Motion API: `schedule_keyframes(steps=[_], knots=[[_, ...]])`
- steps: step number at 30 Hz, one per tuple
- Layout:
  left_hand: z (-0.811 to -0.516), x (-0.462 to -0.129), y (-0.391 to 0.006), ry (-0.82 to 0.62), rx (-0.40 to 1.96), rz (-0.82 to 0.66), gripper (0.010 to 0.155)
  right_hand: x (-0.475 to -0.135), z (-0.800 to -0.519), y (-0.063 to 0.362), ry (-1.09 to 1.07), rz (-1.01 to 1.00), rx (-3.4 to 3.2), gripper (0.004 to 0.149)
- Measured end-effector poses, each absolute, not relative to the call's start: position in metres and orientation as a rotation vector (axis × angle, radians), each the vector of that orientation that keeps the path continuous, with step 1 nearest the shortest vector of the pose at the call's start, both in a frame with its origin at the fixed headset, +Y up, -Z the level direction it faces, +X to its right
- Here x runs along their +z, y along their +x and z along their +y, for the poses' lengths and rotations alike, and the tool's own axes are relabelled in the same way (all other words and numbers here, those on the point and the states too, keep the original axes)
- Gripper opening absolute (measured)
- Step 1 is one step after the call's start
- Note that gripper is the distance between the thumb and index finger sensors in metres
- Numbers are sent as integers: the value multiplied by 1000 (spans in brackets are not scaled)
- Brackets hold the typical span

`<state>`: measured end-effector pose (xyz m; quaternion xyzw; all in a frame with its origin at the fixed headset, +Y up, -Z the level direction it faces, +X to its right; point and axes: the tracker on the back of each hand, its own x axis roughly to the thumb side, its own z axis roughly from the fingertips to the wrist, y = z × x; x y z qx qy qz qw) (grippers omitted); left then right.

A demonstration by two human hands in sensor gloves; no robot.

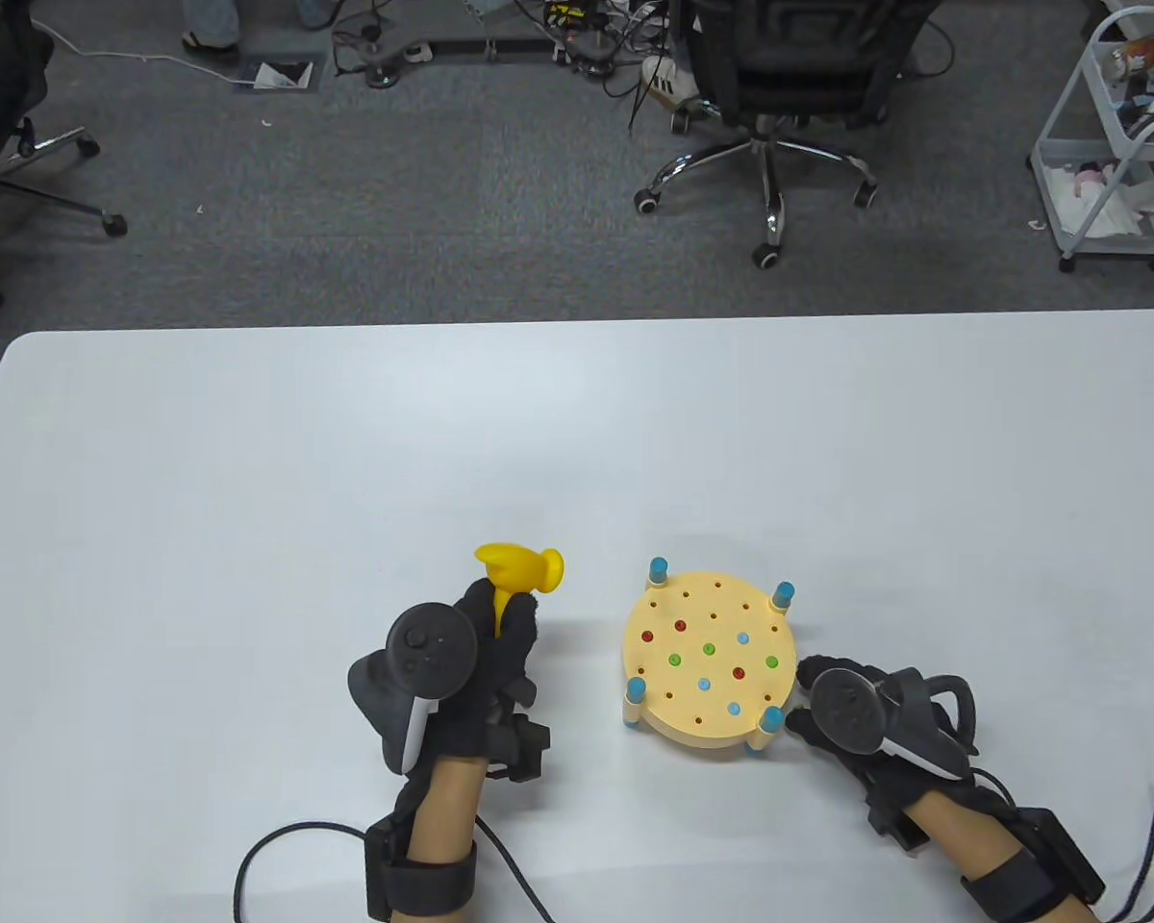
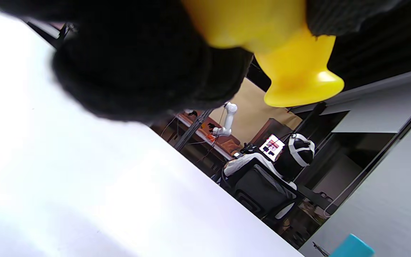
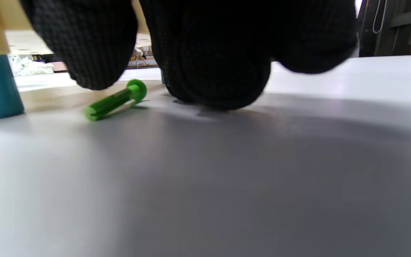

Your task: Hammer toy nails into tap bench

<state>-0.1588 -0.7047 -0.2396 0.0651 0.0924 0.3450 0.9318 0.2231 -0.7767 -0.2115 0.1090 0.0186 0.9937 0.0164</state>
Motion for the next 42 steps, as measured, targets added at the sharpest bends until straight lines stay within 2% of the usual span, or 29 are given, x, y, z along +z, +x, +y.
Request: schedule_keyframes(steps=[11, 17, 26, 32, 35, 37, 42], knots=[[-707, -241, -156, 135, 675, 173, 64, -210, -778, 220, 220, 121, 3129, 57], [-709, -241, -154, 128, 662, 168, 64, -205, -778, 208, 274, 107, 3282, 55], [-709, -240, -151, 132, 650, 147, 64, -207, -780, 215, 247, 131, 3193, 59], [-709, -240, -151, 141, 659, 128, 64, -218, -775, 245, 139, 196, 2995, 44], [-708, -239, -148, 146, 656, 109, 64, -221, -761, 262, 83, 145, 2824, 42], [-707, -238, -144, 167, 646, 84, 64, -220, -743, 269, 62, 19, 2686, 42], [-701, -235, -130, 201, 570, 15, 63, -223, -694, 244, 192, -223, 2614, 41]])
